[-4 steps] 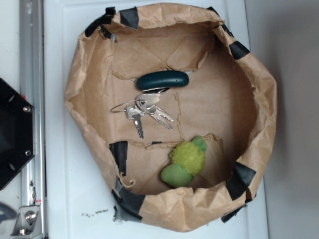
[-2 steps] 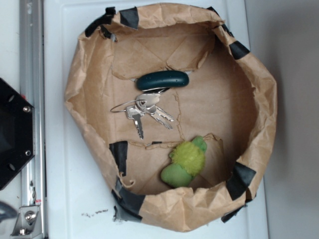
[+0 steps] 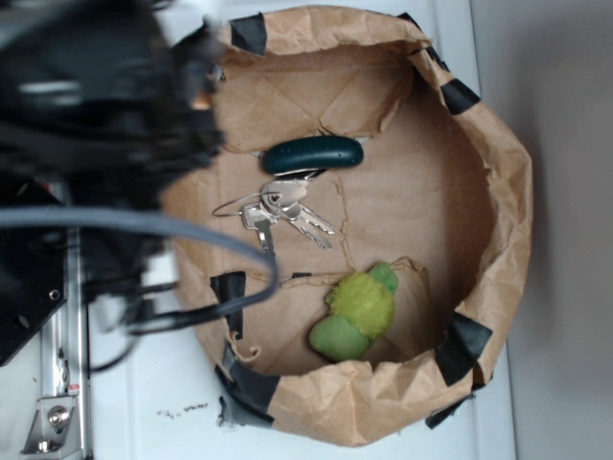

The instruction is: Grab the silver keys.

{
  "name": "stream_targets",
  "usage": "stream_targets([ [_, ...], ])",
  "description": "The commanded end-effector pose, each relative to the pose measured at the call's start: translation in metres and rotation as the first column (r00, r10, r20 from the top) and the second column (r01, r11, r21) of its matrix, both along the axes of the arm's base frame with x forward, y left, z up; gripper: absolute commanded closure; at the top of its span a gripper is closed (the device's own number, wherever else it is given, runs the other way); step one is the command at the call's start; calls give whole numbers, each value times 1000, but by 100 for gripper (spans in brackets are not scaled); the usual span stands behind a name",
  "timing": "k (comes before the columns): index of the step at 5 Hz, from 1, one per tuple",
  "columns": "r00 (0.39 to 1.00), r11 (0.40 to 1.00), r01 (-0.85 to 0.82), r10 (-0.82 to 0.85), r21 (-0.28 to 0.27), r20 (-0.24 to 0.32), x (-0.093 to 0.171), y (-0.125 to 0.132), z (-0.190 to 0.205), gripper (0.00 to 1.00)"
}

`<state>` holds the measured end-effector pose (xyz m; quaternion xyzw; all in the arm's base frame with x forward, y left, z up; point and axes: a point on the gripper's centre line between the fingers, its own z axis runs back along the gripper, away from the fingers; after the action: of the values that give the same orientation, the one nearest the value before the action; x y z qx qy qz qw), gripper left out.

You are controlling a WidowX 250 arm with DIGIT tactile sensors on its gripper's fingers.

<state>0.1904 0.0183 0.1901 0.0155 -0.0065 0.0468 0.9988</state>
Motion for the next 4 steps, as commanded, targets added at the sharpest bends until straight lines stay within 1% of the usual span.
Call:
stream_targets([
  [1,998,999,-19,21,-32,53,28,7,-21,0],
  [2,997,996,-7,14,-94,80,36,-14,-42,0],
  [3,998,998,9,-4,-68,70,38,-12,-59,0],
  [4,998,998,9,-4,-68,70,38,-12,-59,0],
])
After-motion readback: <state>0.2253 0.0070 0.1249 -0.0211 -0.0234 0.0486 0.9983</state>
